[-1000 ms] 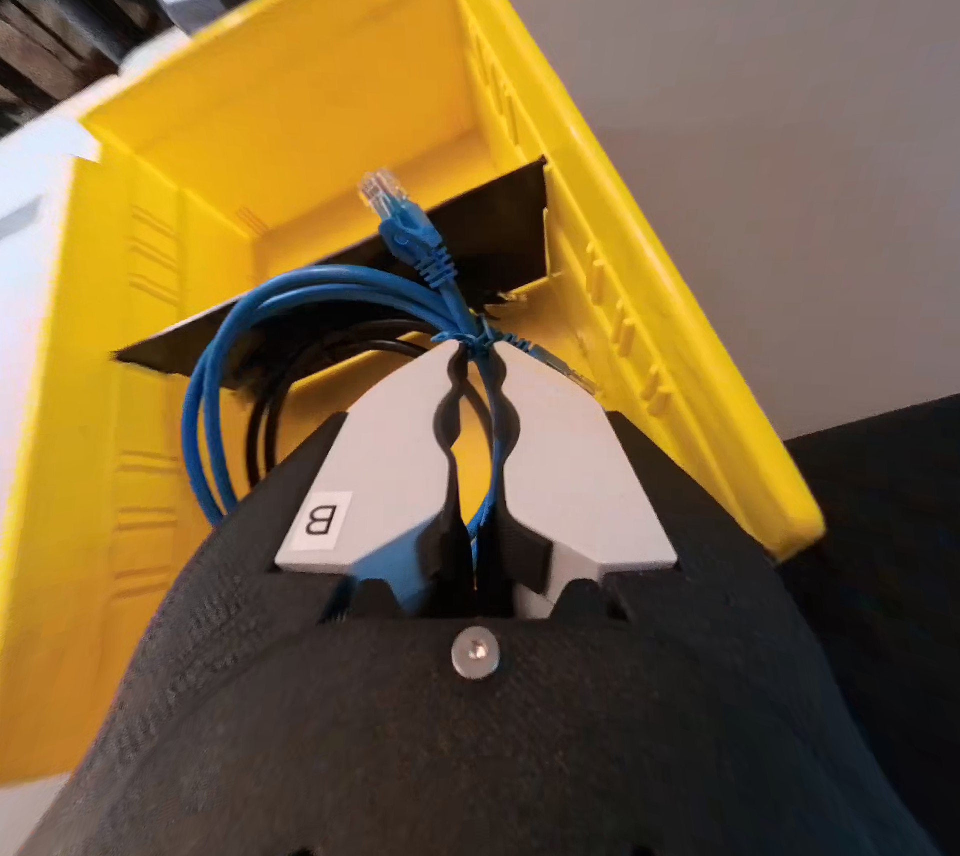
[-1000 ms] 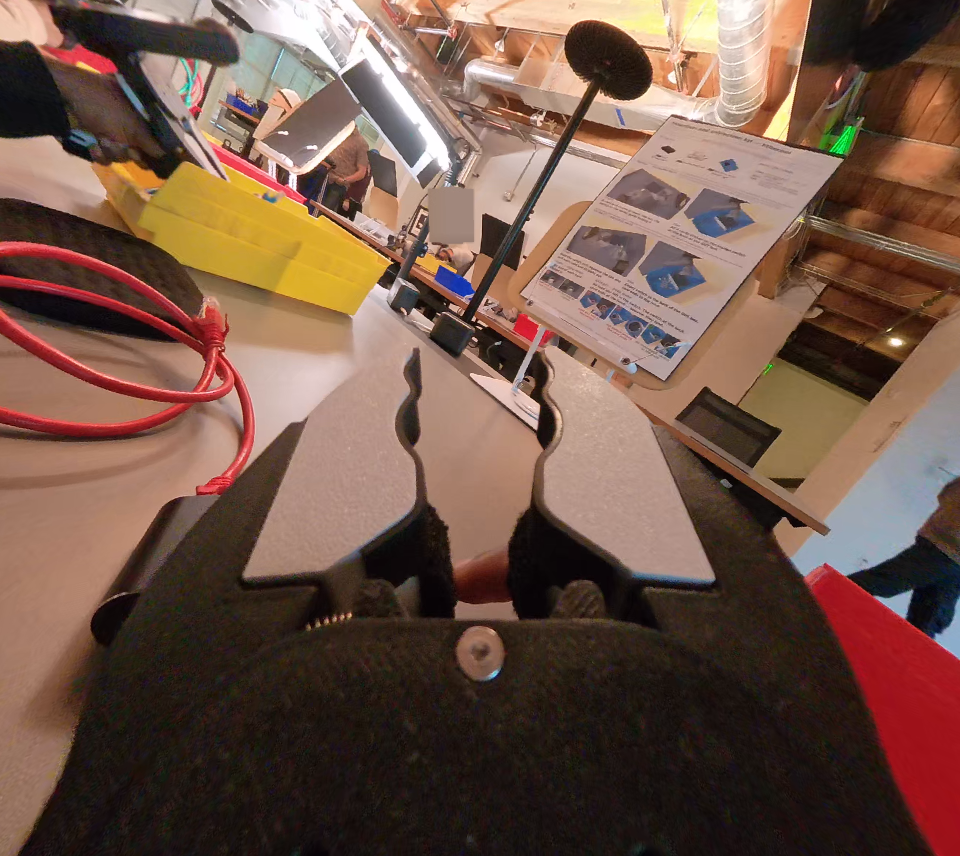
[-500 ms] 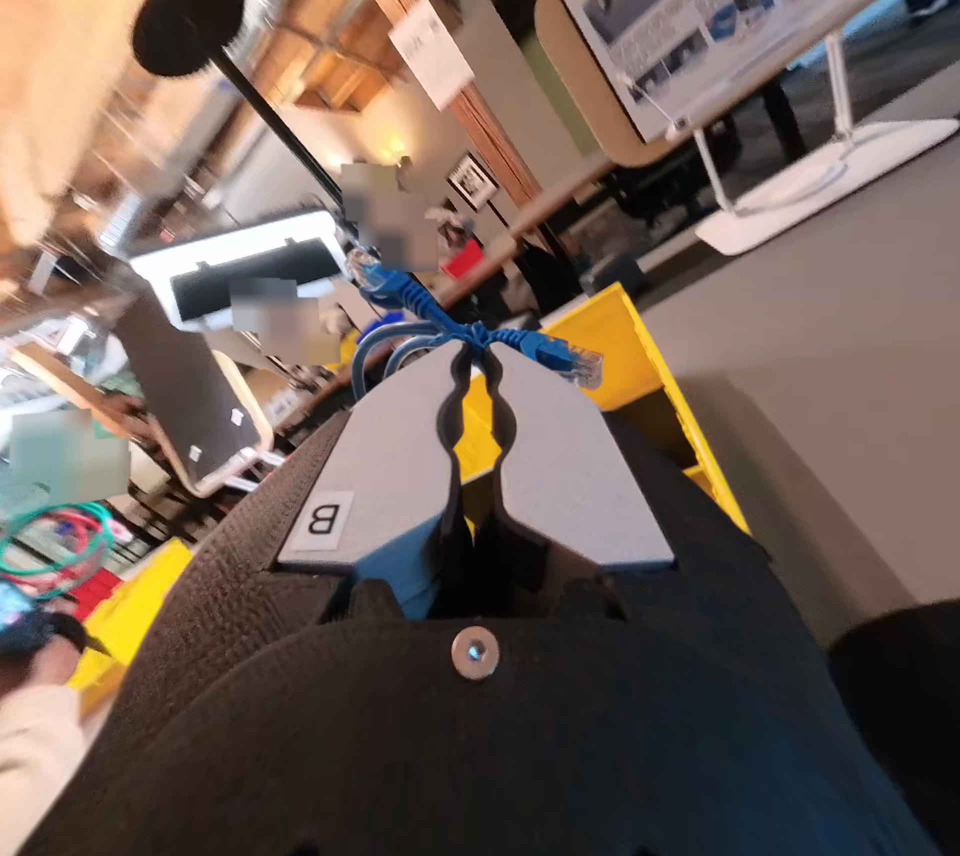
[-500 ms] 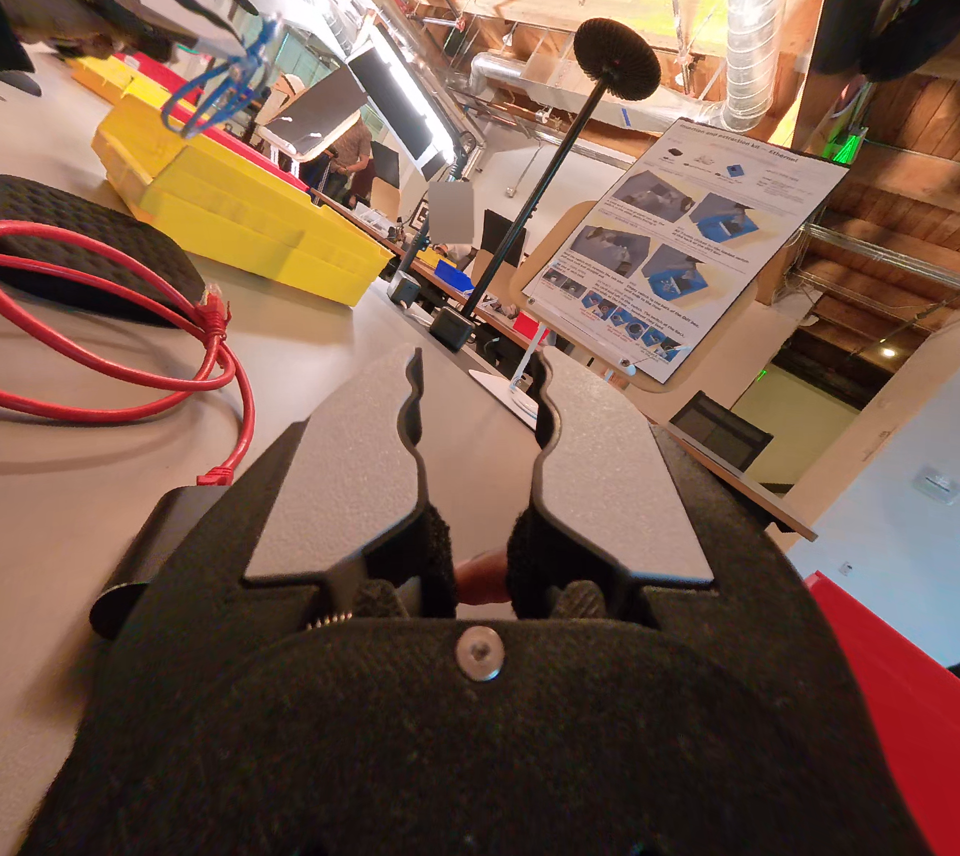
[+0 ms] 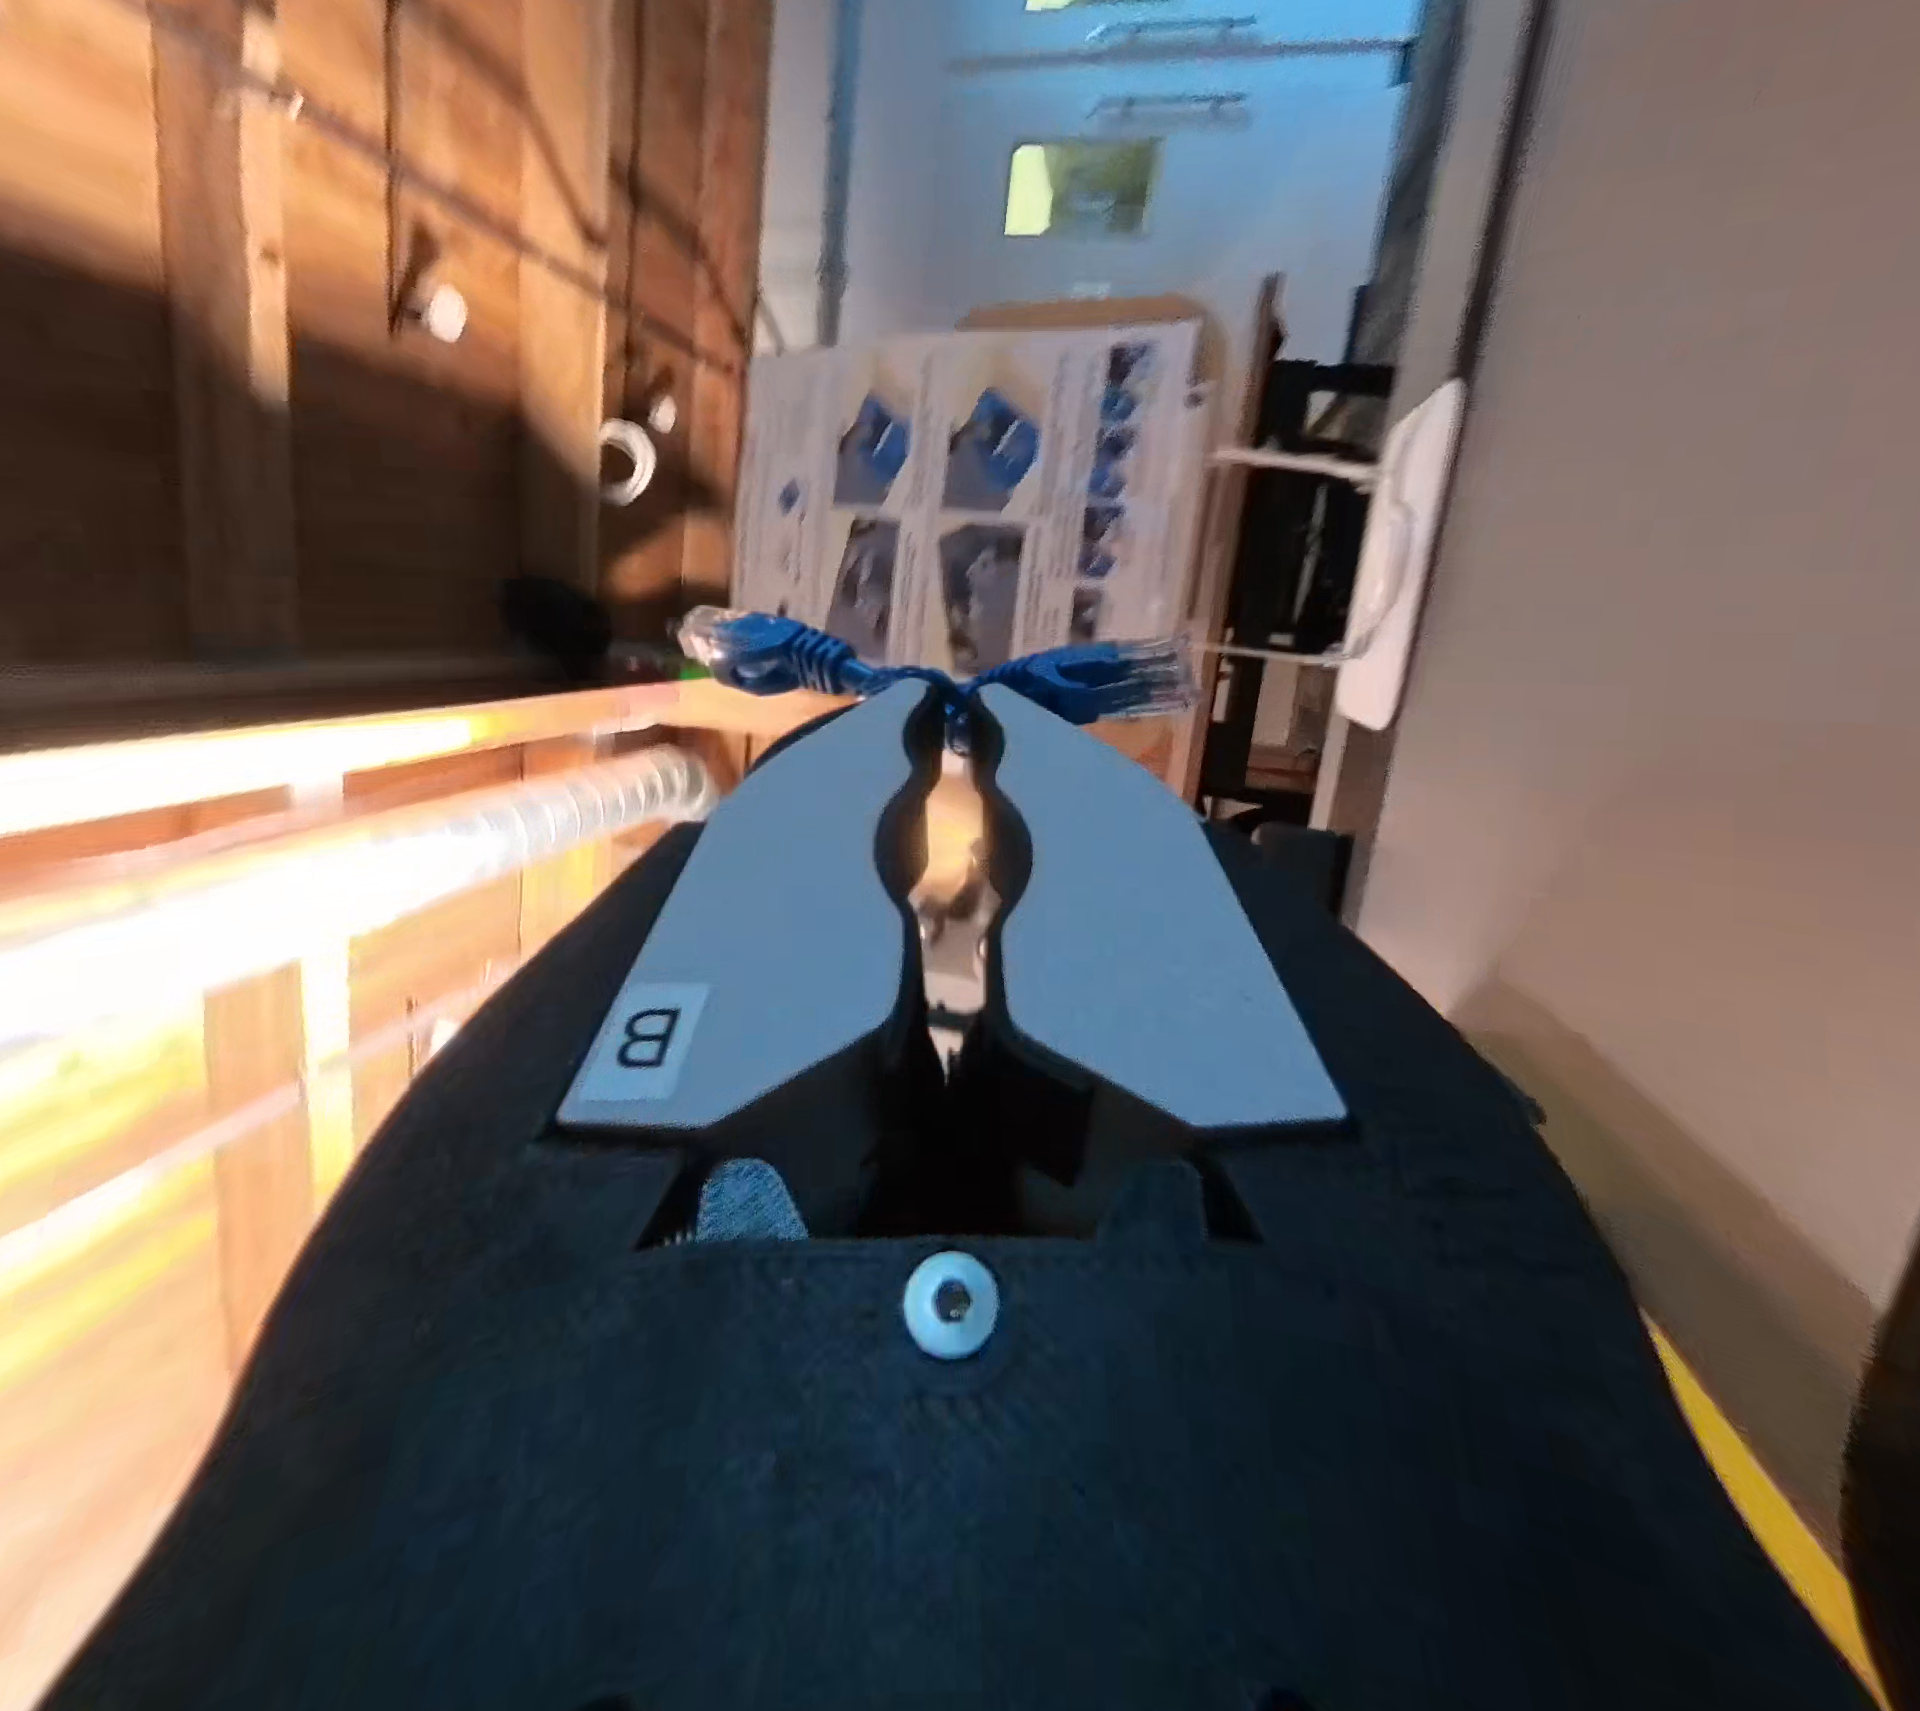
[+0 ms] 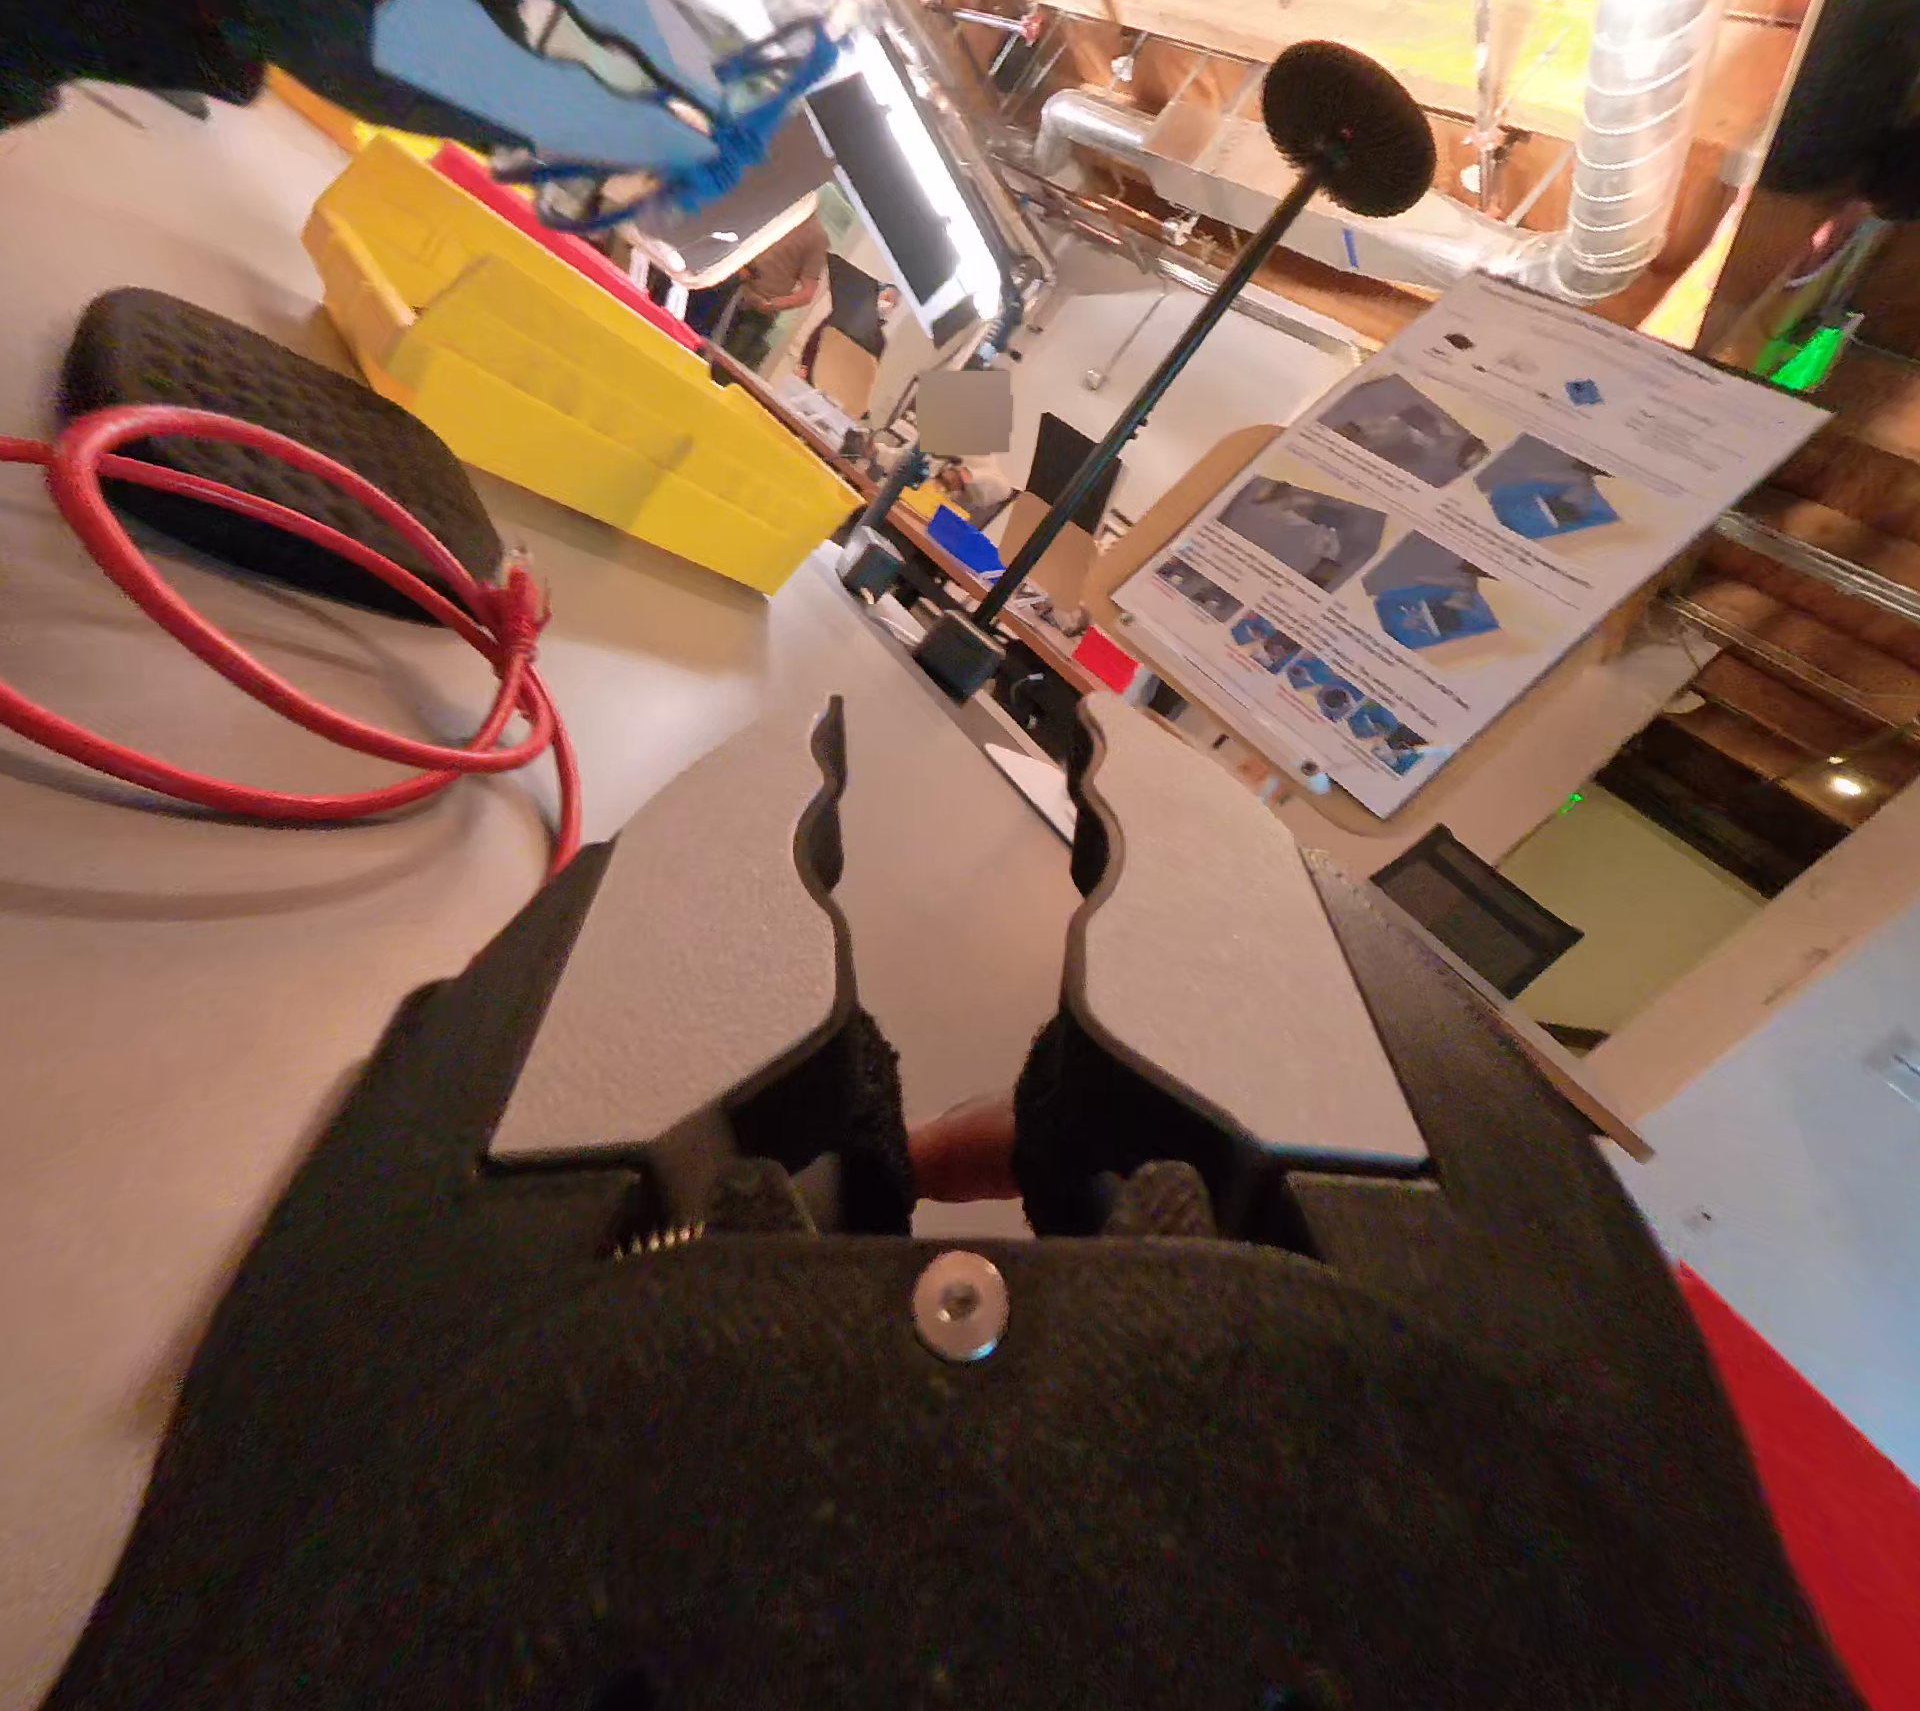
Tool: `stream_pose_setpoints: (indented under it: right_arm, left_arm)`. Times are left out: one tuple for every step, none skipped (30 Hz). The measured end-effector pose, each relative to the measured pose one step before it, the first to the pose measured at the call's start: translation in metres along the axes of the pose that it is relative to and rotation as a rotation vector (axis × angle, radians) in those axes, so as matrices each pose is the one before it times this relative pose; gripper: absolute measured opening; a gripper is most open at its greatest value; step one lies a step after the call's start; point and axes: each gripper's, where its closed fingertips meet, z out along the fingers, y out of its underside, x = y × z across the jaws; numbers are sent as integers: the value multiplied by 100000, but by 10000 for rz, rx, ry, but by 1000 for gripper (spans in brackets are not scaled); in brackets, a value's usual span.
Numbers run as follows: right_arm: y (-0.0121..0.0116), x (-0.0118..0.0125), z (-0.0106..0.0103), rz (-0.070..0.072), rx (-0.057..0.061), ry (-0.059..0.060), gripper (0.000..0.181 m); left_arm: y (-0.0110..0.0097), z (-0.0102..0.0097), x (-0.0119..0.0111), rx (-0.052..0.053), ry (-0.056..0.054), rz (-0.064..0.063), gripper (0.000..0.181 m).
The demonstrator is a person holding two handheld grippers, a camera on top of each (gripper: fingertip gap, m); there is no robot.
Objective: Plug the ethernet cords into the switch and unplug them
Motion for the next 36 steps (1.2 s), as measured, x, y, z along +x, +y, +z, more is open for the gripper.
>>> stream_pose_setpoints:
  right_arm:
    - [-418, -508, 371, 43, -7, -256, 40]
    - [-501, -561, 410, 108, 1, -317, 40]
    - [-562, -602, 445, 144, 23, -362, 40]
    - [-579, -558, 476, 138, 34, -367, 41]
    - [-519, -451, 503, 93, 21, -326, 41]
    - [-467, -353, 526, 26, -7, -303, 41]
    - [-381, -318, 524, -82, -42, -320, 41]
    - [-328, -241, 493, -235, -71, -316, 41]
    - [-291, -70, 467, -406, -98, -235, 42]
    - [-187, 64, 445, -575, -156, -157, 42]
    - [-39, 121, 453, -723, -230, -128, 41]
    - [80, 56, 470, -794, -284, -168, 42]
    - [111, -56, 459, -763, -264, -248, 42]
    - [65, -62, 431, -620, -199, -280, 43]
    - [-59, -36, 385, -432, -67, -282, 44]
    - [-199, 55, 292, -264, 73, -246, 44]
    - [-239, 163, 228, -85, 138, -200, 44]
    - [-153, 213, 190, 112, 123, -205, 44]
    - [-36, 147, 170, 381, 98, -290, 44]
    - [155, -18, 191, 696, 35, -440, 44]
    - [334, -216, 181, 896, -37, -593, 44]
    - [379, -258, 128, 873, -37, -590, 42]
    - [290, -364, 69, 763, 43, -598, 36]
    - [211, -501, 84, 664, 77, -604, 34]
    - [166, -399, 128, 529, 60, -448, 33]
    - [120, -232, 193, 338, 52, -232, 30]
    - [170, -161, 240, 186, -10, -109, 30]
    - [315, -121, 271, 75, -147, -55, 30]
    - [374, -183, 303, -21, -213, -82, 30]
    - [238, -330, 290, -74, -139, -161, 29]
    - [73, -410, 278, -88, -51, -191, 24]
    - [-18, -218, 214, -104, 0, -61, 13]
    - [-87, -90, 106, -104, 15, 10, 13]
    - [-117, 47, -18, -109, 2, 95, 13]
    - [-204, 206, -114, -193, 56, 227, 13]
    - [-339, 300, -186, -286, 152, 359, 13]
  left_arm:
    - [-1141, 113, 983, 307, 333, 342, 4]
    - [-1087, 109, 777, 334, 236, 248, 4]
    - [-991, 127, 730, 334, 254, 161, 4]
    - [-904, 129, 677, 332, 265, 123, 4]
    - [-781, 147, 574, 282, 210, 148, 4]
    - [-692, 131, 492, 266, 175, 217, 4]
    - [-631, 135, 455, 244, 166, 238, 4]
    - [-556, 120, 399, 229, 162, 230, 4]
    - [-548, 114, 345, 241, 144, 215, 4]
    - [-531, 87, 314, 236, 138, 203, 4]
    - [-507, 67, 267, 229, 126, 192, 4]
    - [-491, 54, 214, 209, 107, 181, 3]
    - [-472, 40, 202, 201, 98, 184, 4]
    - [-453, 34, 194, 185, 102, 186, 4]
    - [-410, 39, 196, 167, 103, 190, 4]
    - [-388, 10, 201, 158, 102, 203, 4]
    - [-355, 7, 193, 140, 106, 208, 4]
    - [-339, -21, 182, 132, 86, 226, 4]
    - [-343, -41, 161, 139, 57, 226, 4]
    - [-324, -38, 162, 120, 72, 199, 4]
    - [-258, -14, 213, 85, 111, 154, 4]
    - [-237, -21, 164, 77, 82, 130, 4]
    - [-210, -22, 111, 90, 27, 123, 4]
    - [-150, -7, 165, 58, 84, 90, 4]
    - [-53, 23, 145, 15, 72, 46, 4]
    - [-41, 30, 84, 16, 32, 33, 4]
    - [-38, 28, 71, 19, 23, 42, 4]
    - [-26, 33, 73, 11, 31, 34, 4]
    - [-33, 26, 47, 1, 13, 24, 4]
    - [-43, 19, -20, 1, -40, 32, 4]
    - [-59, 16, -1, 4, -12, 48, 4]
    - [-53, 3, 49, -11, 35, 36, 4]
    - [32, 2, 65, -53, 41, 22, 4]
    - [158, -11, -15, -107, -43, 3, 4]
    - [181, -52, -193, -87, -164, -42, 4]
    - [295, -76, -379, -112, -244, -155, 4]
